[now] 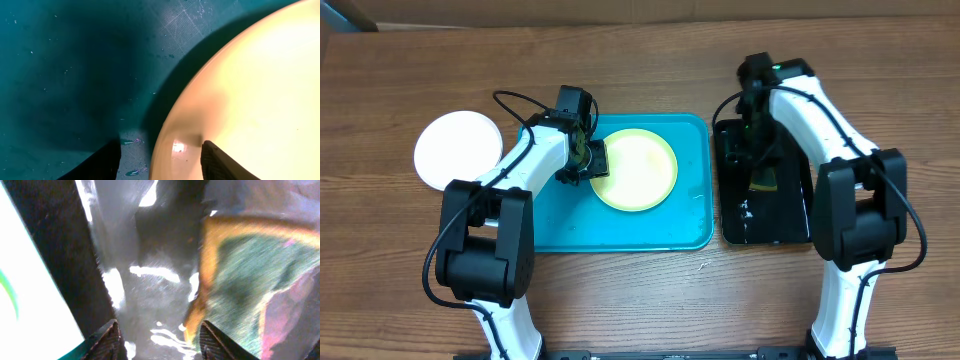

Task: Clean dirty plates on tray and stack at the side
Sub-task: 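Lower the sponge into the black tray with the right gripper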

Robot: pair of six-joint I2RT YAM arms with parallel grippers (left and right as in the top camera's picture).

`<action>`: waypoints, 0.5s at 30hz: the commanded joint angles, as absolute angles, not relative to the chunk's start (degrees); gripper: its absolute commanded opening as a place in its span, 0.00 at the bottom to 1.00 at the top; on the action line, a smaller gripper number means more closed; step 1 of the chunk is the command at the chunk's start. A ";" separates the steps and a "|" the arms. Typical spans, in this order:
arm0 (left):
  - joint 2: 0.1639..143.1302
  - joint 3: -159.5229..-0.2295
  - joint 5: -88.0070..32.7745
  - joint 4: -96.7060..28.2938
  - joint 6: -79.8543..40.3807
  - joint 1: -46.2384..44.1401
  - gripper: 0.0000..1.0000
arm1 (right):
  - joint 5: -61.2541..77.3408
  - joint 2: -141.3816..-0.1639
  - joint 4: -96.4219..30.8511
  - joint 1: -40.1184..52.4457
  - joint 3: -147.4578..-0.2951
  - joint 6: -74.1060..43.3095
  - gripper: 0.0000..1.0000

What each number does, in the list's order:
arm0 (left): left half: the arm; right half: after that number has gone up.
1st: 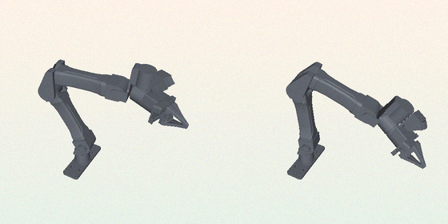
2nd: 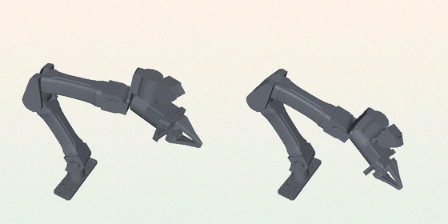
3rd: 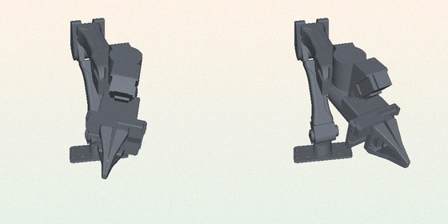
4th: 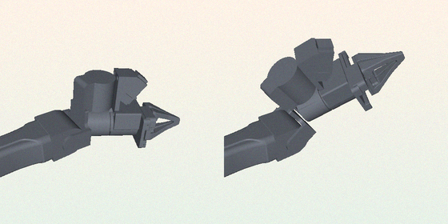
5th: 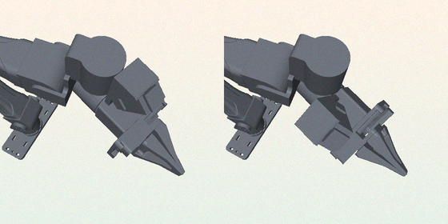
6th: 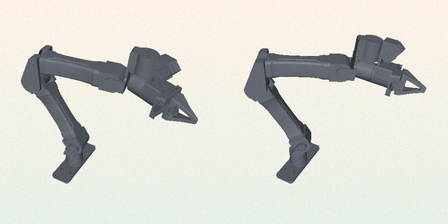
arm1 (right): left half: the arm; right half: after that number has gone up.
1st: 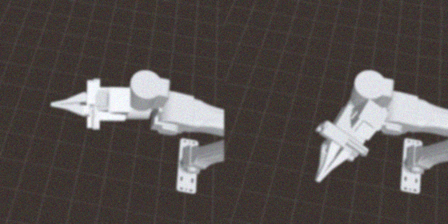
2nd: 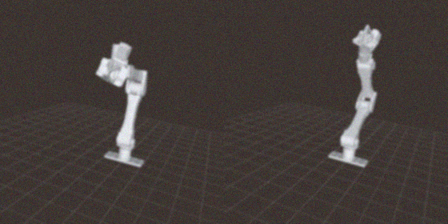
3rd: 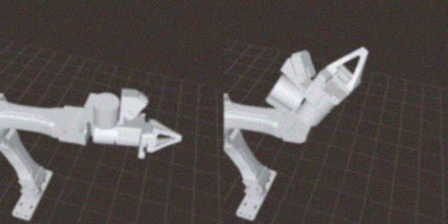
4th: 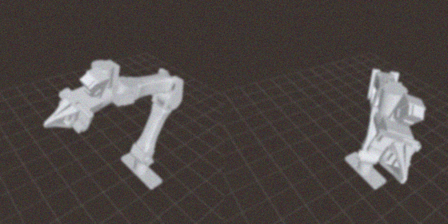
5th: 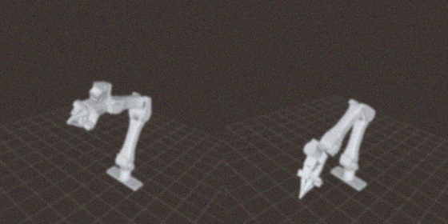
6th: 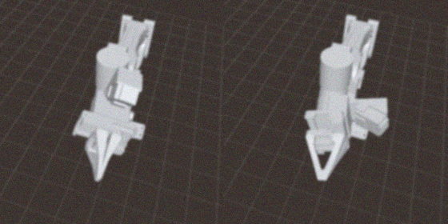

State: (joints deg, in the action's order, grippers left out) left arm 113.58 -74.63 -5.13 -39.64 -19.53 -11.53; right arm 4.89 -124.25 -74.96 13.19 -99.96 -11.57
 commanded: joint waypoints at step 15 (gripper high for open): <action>114.76 -73.87 -4.27 -40.25 -19.31 -11.70 0.54 | -1.85 -122.43 -62.17 17.34 -88.03 -18.26 0.32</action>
State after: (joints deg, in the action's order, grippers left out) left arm 113.58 -74.63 -5.10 -39.68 -19.51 -11.53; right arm -0.95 -123.57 -63.79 17.32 -89.86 -17.87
